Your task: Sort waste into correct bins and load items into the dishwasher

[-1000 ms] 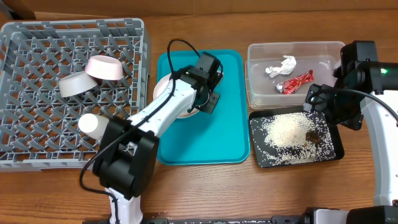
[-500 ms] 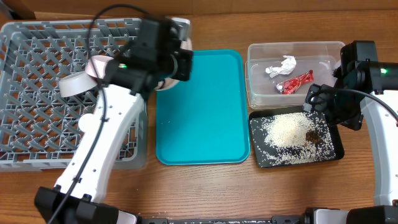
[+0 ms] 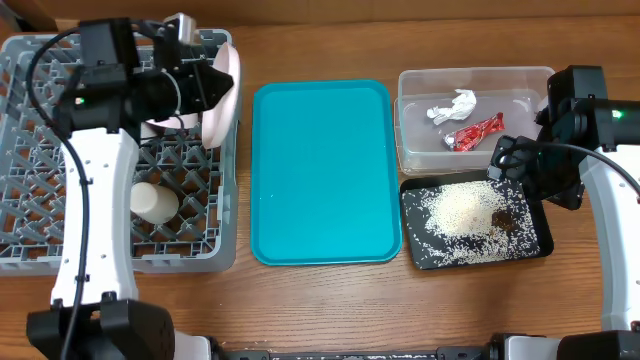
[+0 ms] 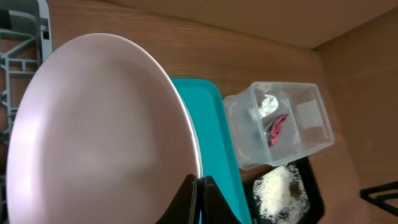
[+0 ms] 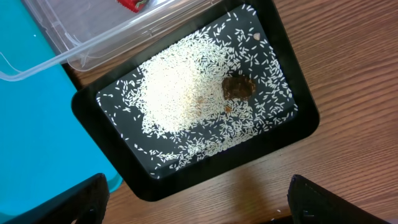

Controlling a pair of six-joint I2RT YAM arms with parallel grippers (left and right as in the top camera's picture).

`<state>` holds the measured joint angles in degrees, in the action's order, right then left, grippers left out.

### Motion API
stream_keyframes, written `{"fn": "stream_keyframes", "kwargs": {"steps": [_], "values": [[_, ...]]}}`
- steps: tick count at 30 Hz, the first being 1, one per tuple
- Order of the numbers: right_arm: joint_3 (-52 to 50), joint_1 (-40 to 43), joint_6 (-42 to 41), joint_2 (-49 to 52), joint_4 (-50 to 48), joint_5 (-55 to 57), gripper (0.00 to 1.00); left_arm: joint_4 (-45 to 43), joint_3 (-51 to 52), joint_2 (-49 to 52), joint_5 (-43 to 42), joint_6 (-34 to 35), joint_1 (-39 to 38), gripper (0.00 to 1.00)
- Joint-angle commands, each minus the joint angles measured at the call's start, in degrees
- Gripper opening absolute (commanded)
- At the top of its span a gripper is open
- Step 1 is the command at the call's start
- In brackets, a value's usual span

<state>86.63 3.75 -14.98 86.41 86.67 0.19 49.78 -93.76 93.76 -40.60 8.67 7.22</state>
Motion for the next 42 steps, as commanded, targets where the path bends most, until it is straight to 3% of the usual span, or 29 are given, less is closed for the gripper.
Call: {"fn": "stream_keyframes", "kwargs": {"steps": [1, 10, 11, 12, 14, 15, 20, 27, 32, 38, 42], "values": [[1.18, 0.2, -0.02, -0.42, 0.09, -0.26, 0.93, 0.48, -0.85, 3.76, -9.18, -1.84, 1.99, 0.04], [1.2, 0.17, -0.02, -0.42, 0.26, -0.26, 0.93, 2.51, -0.85, 8.98, -9.81, -2.49, 6.08, 0.04], [1.18, 0.17, -0.04, -0.42, 0.24, -0.26, 0.93, 2.73, -0.85, 9.14, -9.81, -2.51, 6.56, 0.14], [1.18, 0.17, -0.02, -0.42, 0.2, -0.26, 0.93, 3.02, -0.85, 9.22, -9.79, -2.49, 7.02, 0.46], [1.2, 0.17, -0.04, -0.42, -0.02, -0.33, 0.93, 3.78, -0.87, 9.11, -9.77, -2.45, 7.65, 0.88], [1.2, 0.17, -0.02, -0.42, -0.33, -0.5, 0.94, 4.33, -0.87, 8.92, -9.22, -2.45, 7.96, 1.0], [1.2, 0.13, 3.69, -0.44, -5.35, -8.59, 0.98, 8.11, -0.87, 5.03, 7.8, -2.95, 7.67, 1.0], [1.2, -2.43, 8.09, -0.42, -20.81, -17.14, 1.0, 11.58, -0.87, -2.03, 28.52, 0.85, 4.11, 1.0], [1.18, -5.44, 10.82, -0.04, -26.86, -15.43, 1.0, 18.75, -0.85, -3.37, 30.88, 1.68, -0.09, 1.0], [0.24, -5.57, 10.71, 0.07, -21.86, -12.66, 0.98, 26.21, -0.02, -3.52, 34.45, 3.17, -4.5, 1.0], [-2.97, -5.57, 9.33, -2.45, -21.05, -12.26, 1.0, 26.56, 3.15, -6.1, 35.67, 3.19, -8.41, 0.99]]}}
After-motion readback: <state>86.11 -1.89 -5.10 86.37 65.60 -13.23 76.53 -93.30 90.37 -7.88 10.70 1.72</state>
